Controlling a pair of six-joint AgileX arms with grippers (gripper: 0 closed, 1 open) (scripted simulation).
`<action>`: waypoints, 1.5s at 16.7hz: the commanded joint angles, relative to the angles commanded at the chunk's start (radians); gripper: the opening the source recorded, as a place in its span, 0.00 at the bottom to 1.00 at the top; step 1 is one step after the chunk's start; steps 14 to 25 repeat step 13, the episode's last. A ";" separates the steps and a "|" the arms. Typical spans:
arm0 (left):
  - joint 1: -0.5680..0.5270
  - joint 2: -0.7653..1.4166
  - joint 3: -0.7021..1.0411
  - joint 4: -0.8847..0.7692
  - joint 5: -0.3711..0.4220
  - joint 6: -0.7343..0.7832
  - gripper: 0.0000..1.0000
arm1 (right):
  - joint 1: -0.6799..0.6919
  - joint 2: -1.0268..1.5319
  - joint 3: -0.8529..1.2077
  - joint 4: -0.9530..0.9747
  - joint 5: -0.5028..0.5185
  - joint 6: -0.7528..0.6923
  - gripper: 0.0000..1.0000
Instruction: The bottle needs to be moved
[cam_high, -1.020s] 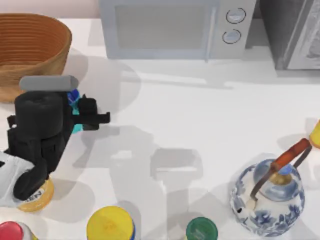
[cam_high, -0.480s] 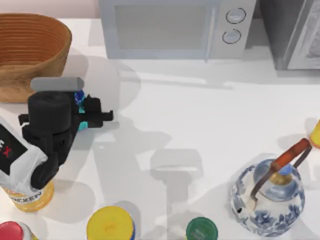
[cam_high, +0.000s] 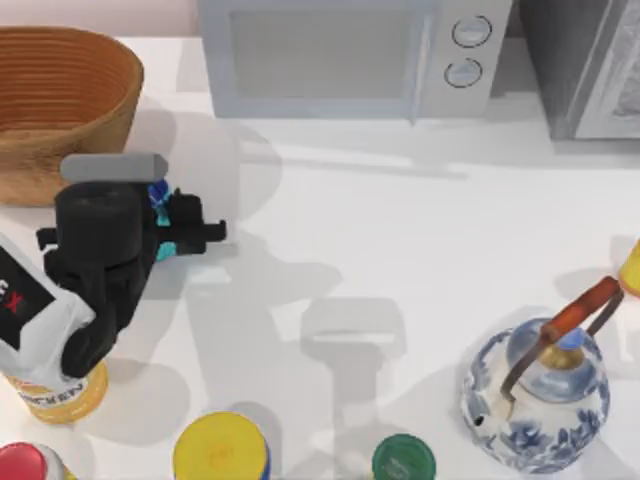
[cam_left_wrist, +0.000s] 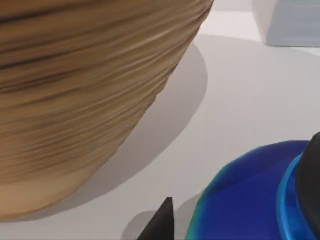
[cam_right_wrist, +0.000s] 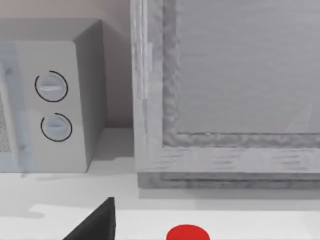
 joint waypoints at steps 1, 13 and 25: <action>0.000 0.000 0.000 0.000 0.000 0.000 0.53 | 0.000 0.000 0.000 0.000 0.000 0.000 1.00; 0.000 0.000 0.000 0.000 0.000 0.000 1.00 | 0.000 0.000 0.000 0.000 0.000 0.000 1.00; 0.000 0.000 0.000 0.000 0.000 0.000 1.00 | 0.000 0.000 0.000 0.000 0.000 0.000 1.00</action>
